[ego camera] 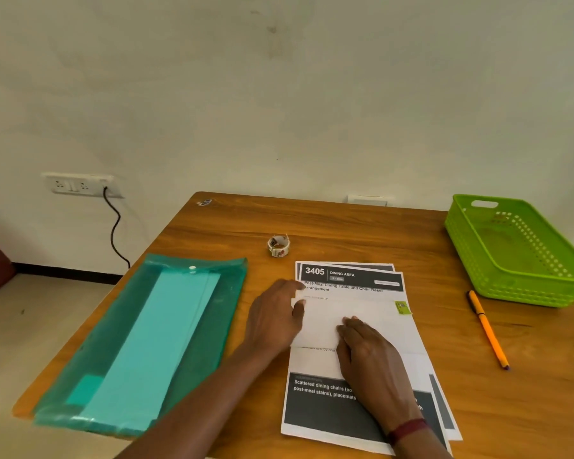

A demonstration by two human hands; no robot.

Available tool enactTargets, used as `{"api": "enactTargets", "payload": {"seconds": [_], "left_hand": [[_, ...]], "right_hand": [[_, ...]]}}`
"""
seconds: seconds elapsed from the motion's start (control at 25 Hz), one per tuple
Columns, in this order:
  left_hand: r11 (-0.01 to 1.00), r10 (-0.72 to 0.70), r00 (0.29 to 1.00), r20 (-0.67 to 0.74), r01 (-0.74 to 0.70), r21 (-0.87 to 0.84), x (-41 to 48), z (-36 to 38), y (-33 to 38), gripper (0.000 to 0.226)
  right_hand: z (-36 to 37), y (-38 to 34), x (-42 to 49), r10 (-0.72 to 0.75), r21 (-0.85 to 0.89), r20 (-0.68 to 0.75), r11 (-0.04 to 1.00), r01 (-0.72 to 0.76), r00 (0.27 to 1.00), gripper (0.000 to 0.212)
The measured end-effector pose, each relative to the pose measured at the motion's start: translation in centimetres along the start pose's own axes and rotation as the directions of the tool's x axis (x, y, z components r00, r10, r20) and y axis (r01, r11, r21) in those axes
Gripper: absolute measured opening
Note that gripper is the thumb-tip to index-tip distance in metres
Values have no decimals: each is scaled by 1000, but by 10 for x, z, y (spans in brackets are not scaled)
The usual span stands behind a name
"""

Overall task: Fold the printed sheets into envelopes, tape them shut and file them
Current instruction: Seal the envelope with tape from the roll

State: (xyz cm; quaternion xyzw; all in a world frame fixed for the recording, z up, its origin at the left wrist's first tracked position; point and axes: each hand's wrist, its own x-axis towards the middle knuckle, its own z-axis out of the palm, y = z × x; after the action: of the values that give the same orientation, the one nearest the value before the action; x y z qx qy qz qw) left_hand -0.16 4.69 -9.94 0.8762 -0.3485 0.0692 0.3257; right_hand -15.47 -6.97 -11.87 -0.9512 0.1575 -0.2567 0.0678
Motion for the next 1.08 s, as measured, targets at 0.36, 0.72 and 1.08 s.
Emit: {"api": "enactTargets", "payload": {"seconds": [0.36,0.72,1.08], "left_hand": [[965,244,968,56,-249,89,-53,9,17,24],[999,-53,992,-112,51,-17,-59,-40,-12,21],[945,-327,944,49,328,2,-48,-32,10,56]], "right_hand": [[-6,-4,3,-3,-11,11,1000,3,1000,13],[-10,-4,3,-22,89,-36,996,25,999,24],[-12,-2,5,109,5,205,994,-112,973,47]]}}
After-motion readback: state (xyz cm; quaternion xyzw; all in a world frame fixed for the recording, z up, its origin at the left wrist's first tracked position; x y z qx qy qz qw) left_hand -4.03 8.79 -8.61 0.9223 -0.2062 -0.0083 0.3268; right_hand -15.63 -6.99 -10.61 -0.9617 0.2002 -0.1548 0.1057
